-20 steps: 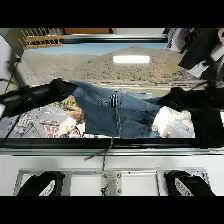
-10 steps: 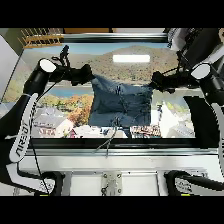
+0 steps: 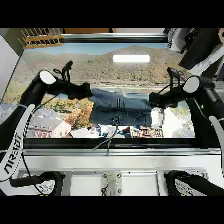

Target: Fold the clothes and pants, and hang the long-sleeved shirts on hangers.

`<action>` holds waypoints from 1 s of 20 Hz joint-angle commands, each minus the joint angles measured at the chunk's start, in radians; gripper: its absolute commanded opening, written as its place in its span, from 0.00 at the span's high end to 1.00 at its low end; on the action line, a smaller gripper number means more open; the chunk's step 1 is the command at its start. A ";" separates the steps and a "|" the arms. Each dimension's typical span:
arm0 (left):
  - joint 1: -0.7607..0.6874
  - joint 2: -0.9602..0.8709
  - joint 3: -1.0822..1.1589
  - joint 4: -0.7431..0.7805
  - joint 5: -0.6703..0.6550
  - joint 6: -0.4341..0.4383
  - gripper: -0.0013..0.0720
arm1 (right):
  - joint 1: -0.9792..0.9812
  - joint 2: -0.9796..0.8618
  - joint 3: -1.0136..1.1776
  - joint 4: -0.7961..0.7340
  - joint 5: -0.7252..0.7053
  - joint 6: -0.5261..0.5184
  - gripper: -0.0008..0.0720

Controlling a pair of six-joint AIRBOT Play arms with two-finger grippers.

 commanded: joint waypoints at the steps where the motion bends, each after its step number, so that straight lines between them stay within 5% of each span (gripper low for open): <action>1: -0.028 0.070 -0.254 0.048 0.131 0.006 0.96 | 0.065 0.035 -0.164 -0.047 -0.035 0.044 0.95; 4: -0.040 0.045 -0.360 0.038 0.252 0.006 0.96 | 0.123 0.034 -0.265 -0.047 -0.161 0.060 0.95; 11: -0.007 0.000 -0.365 0.040 0.281 0.006 0.96 | 0.163 0.035 -0.312 -0.037 -0.239 0.100 0.93; 12: 0.002 0.019 -0.365 0.041 0.272 0.006 0.77 | 0.158 0.041 -0.309 -0.031 -0.239 0.100 0.77; 13: 0.014 0.045 -0.365 0.042 0.264 0.007 0.39 | 0.148 0.054 -0.303 -0.014 -0.237 0.090 0.37; 14: 0.028 0.081 -0.365 0.042 0.254 0.007 0.29 | 0.129 0.077 -0.291 0.017 -0.232 0.072 0.10; 20: 0.076 0.307 -0.366 0.042 0.129 0.006 0.29 | -0.133 0.278 -0.255 0.173 -0.104 -0.120 0.09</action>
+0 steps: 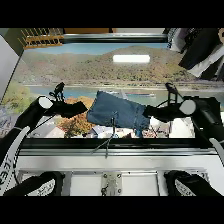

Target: Fold the clothes and pants, and hang the long-sleeved shirts on hangers.

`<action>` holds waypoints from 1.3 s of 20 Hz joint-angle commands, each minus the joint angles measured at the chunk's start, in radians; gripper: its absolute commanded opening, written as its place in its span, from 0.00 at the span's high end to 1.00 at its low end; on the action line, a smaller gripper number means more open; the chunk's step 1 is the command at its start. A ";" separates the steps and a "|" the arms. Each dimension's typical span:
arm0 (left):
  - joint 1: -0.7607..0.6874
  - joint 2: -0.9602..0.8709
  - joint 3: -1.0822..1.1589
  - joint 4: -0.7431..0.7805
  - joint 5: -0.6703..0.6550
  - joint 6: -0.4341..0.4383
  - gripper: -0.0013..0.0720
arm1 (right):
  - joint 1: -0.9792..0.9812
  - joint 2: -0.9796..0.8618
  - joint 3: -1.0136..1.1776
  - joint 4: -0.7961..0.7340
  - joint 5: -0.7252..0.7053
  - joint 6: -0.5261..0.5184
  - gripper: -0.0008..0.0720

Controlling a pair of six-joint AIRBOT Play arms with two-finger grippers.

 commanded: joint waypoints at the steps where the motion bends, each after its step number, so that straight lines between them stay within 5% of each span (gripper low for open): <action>1: 0.004 0.114 0.000 0.000 -0.061 -0.001 0.31 | -0.179 0.077 0.006 0.104 0.114 -0.159 0.09; 3: -0.029 0.154 0.000 0.000 -0.057 -0.001 0.83 | -0.295 0.063 -0.019 0.150 0.167 -0.253 0.01; 4: -0.053 0.168 0.000 0.000 -0.045 -0.001 0.96 | -0.350 0.048 -0.045 0.182 0.169 -0.285 0.00; 8: -0.170 0.190 0.000 -0.001 0.029 -0.002 0.96 | -0.510 -0.092 -0.185 0.383 0.092 -0.466 0.00; 14: -0.299 0.188 0.000 -0.001 0.086 -0.006 0.96 | -0.435 -0.379 -0.196 0.706 0.000 -0.754 0.00; 24: -0.309 0.188 0.000 -0.002 0.085 -0.058 0.96 | -0.208 -0.491 -0.151 0.745 -0.076 -0.748 0.01; 25: -0.309 0.188 0.000 -0.002 0.085 -0.058 0.96 | -0.161 -0.491 -0.138 0.791 -0.105 -0.748 0.04; 26: -0.309 0.188 0.000 -0.002 0.085 -0.058 0.96 | -0.144 -0.491 -0.133 0.813 -0.120 -0.753 0.29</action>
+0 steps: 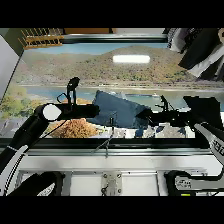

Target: Fold the clothes and pants, and hang the long-sleeved shirts on hangers.

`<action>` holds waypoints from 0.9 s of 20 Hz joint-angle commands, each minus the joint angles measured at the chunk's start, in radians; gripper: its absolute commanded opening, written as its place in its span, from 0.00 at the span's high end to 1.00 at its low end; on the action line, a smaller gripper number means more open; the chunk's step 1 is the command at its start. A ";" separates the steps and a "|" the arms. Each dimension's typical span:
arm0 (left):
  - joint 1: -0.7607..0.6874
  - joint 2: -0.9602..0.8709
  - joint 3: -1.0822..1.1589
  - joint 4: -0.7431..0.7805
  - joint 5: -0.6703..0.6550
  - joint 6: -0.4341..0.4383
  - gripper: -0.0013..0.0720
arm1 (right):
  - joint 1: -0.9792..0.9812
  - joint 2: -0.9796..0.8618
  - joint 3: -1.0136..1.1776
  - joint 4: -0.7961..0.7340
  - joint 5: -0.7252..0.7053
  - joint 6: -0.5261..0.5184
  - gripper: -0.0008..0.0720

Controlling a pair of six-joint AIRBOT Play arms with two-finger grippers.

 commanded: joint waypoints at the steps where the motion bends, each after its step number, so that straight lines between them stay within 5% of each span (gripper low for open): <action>1: -0.001 0.001 0.000 0.000 0.001 -0.002 0.96 | 0.065 -0.004 0.019 0.088 -0.040 -0.039 0.73; 2: -0.001 0.001 0.000 0.000 0.001 -0.002 0.96 | 0.072 -0.004 0.024 0.124 -0.041 -0.077 0.94; 6: -0.001 0.001 0.000 0.000 0.001 -0.002 0.96 | 0.047 0.039 0.114 0.115 -0.037 -0.028 0.95; 13: -0.001 0.001 0.000 0.000 0.001 -0.002 0.96 | -0.332 0.212 0.504 -0.439 -0.036 0.490 0.95; 18: -0.001 0.001 0.000 0.000 0.002 -0.002 0.96 | -0.631 0.291 0.528 -0.454 0.005 0.526 0.95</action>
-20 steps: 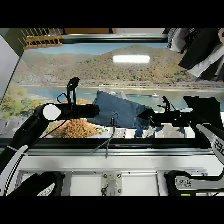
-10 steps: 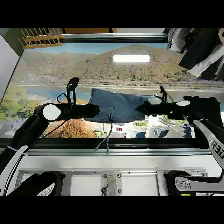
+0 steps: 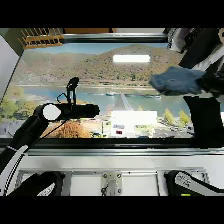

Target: Fold the clothes and pants, and hang the long-sleeved shirts on hangers.

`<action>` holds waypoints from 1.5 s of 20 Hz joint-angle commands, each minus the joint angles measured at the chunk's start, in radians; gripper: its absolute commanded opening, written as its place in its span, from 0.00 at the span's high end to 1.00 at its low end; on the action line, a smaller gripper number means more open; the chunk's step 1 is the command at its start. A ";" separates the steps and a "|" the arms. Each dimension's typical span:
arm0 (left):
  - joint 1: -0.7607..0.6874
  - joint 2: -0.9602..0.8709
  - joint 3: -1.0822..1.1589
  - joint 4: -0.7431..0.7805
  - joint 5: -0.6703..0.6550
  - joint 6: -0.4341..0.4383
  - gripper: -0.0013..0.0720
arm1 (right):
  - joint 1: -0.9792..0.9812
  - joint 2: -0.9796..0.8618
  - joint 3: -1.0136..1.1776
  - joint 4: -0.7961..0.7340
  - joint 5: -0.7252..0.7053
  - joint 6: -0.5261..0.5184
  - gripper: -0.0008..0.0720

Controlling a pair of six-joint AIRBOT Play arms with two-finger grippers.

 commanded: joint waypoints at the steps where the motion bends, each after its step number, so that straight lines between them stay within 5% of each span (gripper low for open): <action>1: 0.000 0.000 0.000 0.000 0.001 0.002 0.96 | -0.201 0.050 0.029 -0.060 0.056 0.064 0.95; 6: 0.000 0.000 0.000 0.000 0.001 0.002 0.96 | -0.340 0.105 0.029 -0.092 0.121 0.104 0.95; 13: 0.000 0.000 0.000 0.000 0.001 0.002 0.96 | -0.344 0.237 -0.043 -0.513 0.235 0.311 0.95; 22: 0.000 0.000 0.000 0.001 0.001 0.002 0.96 | -0.344 0.344 -0.280 -0.585 0.291 0.355 0.94; 23: 0.000 0.000 0.000 0.001 0.001 0.002 0.96 | -0.344 0.344 -0.284 -0.592 0.306 0.355 0.90; 24: 0.000 0.000 0.000 0.002 0.001 0.002 0.96 | -0.344 0.344 -0.284 -0.599 0.327 0.355 0.37; 25: 0.000 0.000 0.000 0.002 0.001 0.002 0.96 | -0.344 0.344 -0.283 -0.605 0.338 0.354 0.11; 27: 0.000 0.000 0.000 0.002 0.001 0.002 0.96 | -0.346 0.351 -0.277 -0.628 0.326 0.346 0.11; 30: 0.000 0.000 0.000 0.002 0.000 0.002 0.96 | -0.339 0.401 -0.239 -0.583 0.222 0.180 0.11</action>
